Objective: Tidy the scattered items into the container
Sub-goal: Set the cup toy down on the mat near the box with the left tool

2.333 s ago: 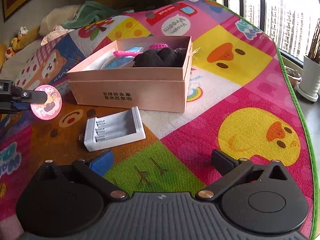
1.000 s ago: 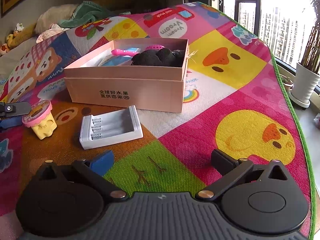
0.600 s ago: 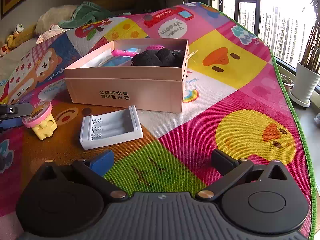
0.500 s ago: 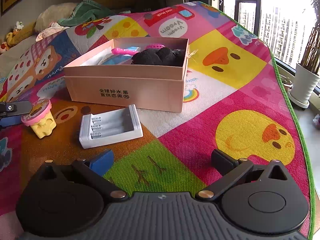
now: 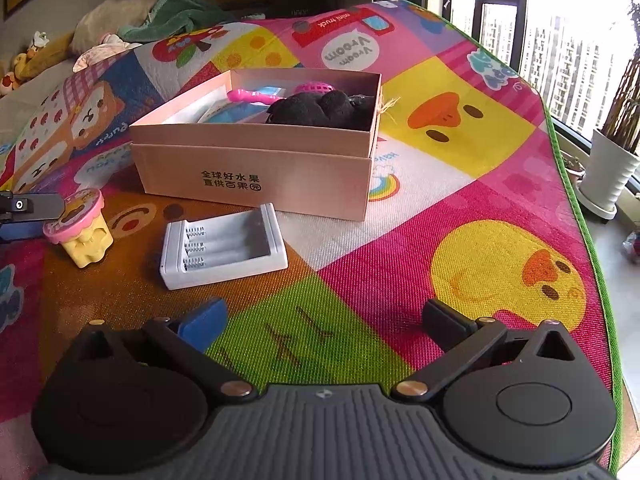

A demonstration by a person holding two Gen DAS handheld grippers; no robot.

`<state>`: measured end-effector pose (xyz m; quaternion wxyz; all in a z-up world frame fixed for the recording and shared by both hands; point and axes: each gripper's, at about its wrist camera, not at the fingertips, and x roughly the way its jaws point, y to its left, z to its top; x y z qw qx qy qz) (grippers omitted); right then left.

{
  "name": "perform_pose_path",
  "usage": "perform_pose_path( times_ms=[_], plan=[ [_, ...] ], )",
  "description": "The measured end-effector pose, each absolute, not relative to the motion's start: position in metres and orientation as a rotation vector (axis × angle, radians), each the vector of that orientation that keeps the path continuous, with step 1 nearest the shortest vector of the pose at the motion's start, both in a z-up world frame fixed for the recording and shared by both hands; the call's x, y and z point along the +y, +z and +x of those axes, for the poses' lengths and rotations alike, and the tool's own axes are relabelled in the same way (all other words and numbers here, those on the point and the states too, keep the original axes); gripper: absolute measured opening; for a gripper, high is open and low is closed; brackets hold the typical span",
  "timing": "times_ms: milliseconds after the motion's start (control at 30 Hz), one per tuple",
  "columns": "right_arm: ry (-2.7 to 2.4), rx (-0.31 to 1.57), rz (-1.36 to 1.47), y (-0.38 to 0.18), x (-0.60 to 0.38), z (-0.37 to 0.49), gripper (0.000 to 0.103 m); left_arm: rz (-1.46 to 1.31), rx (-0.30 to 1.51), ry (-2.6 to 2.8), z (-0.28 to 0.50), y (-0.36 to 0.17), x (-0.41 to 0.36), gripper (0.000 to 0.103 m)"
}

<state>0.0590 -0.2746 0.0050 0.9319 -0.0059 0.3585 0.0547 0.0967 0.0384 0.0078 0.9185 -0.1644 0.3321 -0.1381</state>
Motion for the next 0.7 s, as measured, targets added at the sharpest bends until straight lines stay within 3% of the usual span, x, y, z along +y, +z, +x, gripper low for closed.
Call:
perform_pose_path(
  times_ms=[200,333,367,500,700],
  plan=[
    [0.083,0.599,0.099,0.036,-0.284,0.038,0.103,-0.204,0.541,-0.244,0.059,0.038,0.033,0.103],
    [0.02,0.573,0.052,0.047,-0.283,0.05,0.103,-0.141,0.596,-0.289,0.046,0.037,0.02,0.103],
    [0.008,0.575,0.048,0.046,-0.284,0.052,0.098,-0.125,0.611,-0.315,0.044,0.037,0.016,0.103],
    [-0.033,0.63,0.01,0.041,-0.287,0.071,0.06,-0.058,0.629,-0.409,0.035,0.035,-0.002,0.103],
    [-0.028,0.66,0.003,0.029,-0.289,0.107,0.058,-0.001,0.65,-0.455,0.037,0.028,-0.027,0.103]
  ],
)
